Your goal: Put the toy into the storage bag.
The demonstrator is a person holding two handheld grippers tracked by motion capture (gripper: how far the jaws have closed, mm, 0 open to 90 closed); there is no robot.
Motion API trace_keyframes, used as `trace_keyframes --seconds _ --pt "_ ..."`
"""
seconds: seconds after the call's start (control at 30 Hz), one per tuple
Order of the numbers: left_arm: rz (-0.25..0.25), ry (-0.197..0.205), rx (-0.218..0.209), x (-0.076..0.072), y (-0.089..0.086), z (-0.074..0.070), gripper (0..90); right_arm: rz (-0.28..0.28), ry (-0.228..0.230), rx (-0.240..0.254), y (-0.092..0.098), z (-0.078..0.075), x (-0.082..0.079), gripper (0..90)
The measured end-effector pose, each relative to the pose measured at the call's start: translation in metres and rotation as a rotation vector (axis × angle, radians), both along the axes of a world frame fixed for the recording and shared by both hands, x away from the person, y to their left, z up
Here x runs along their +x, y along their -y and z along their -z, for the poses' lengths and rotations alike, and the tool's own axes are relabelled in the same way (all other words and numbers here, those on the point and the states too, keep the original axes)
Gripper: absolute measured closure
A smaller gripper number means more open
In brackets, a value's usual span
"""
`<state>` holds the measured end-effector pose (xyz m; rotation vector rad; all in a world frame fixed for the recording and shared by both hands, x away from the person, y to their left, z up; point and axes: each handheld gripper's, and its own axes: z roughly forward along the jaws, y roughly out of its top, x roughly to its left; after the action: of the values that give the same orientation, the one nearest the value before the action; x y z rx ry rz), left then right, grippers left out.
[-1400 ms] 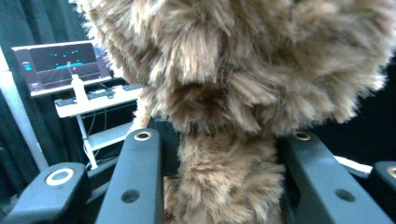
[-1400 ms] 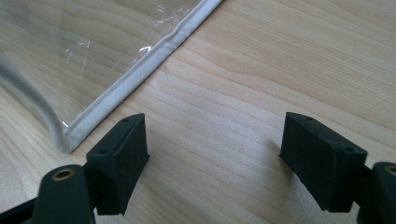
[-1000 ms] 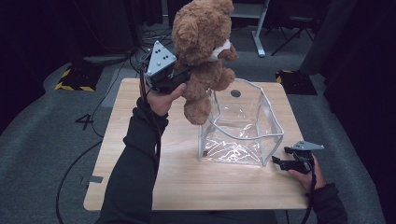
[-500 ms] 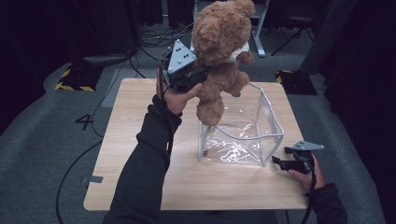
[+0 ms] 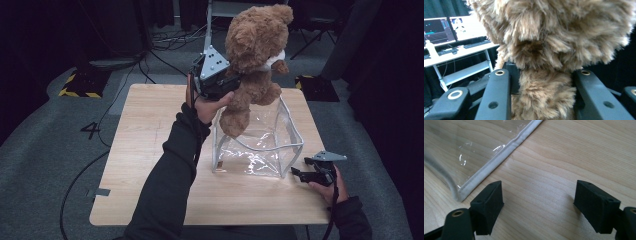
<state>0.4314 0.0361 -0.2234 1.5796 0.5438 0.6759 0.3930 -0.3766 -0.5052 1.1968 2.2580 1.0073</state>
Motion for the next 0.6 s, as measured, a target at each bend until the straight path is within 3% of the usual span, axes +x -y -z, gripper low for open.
trace_keyframes --seconds 0.27,0.6 --pt "0.010 0.001 -0.008 0.001 0.014 -0.006 64.0 0.000 0.000 0.000 0.000 0.000 0.000 22.7" --pt "0.018 -0.031 0.001 0.007 0.029 0.008 63.8 -0.001 0.000 0.000 0.000 0.000 0.000 22.7"
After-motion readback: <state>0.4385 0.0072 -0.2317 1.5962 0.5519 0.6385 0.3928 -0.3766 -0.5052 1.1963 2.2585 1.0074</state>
